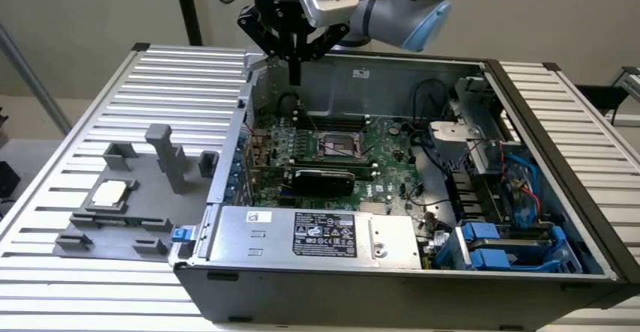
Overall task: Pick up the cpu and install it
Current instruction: 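Reach for the cpu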
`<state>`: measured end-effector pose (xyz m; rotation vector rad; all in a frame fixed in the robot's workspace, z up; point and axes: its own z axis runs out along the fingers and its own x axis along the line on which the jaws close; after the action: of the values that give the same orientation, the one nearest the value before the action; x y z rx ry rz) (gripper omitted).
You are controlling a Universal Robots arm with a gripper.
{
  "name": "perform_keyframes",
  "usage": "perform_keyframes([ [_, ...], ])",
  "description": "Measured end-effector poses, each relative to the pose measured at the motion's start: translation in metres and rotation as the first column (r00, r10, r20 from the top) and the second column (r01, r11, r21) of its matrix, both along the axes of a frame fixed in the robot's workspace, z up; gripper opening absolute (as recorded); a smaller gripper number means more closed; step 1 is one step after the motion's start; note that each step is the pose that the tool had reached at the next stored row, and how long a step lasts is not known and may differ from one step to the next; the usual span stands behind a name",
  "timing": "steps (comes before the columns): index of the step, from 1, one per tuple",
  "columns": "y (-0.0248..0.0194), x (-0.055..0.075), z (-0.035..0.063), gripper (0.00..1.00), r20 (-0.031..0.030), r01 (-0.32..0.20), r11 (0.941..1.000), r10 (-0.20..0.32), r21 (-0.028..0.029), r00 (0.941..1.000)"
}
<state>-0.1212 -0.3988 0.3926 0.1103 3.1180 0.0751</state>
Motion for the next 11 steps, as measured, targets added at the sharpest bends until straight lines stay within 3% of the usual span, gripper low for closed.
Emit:
perform_keyframes([
  [11, -0.0103, -0.048, 0.0, 0.11, 0.0, 0.0, 1.0, 0.0, 0.0025, 1.0],
])
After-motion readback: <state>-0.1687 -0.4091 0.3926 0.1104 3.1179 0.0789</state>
